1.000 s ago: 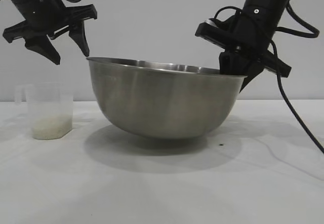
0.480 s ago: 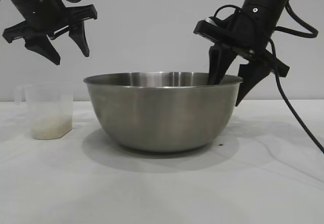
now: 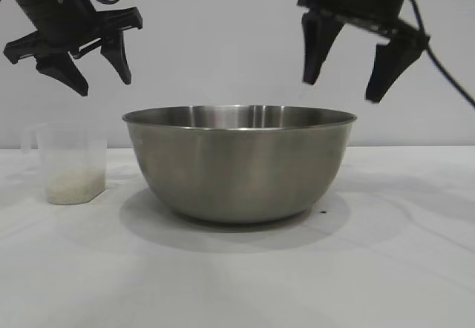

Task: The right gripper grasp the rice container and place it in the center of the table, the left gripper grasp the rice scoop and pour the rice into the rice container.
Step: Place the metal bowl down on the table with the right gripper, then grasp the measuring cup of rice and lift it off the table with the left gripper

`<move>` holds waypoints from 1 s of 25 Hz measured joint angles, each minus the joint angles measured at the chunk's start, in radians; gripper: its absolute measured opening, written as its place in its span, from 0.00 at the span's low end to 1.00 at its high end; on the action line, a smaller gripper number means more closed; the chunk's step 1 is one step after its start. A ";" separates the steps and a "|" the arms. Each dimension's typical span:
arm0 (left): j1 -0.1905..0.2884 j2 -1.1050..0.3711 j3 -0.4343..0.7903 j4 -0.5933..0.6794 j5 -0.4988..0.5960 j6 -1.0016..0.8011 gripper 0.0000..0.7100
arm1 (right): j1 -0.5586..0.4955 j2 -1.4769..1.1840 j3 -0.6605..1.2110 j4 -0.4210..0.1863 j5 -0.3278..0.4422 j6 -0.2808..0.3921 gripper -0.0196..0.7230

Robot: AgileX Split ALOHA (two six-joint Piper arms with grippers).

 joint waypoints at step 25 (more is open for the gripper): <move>0.000 0.000 0.000 0.024 0.023 0.000 0.65 | -0.364 -0.674 0.647 -0.080 0.009 0.004 0.76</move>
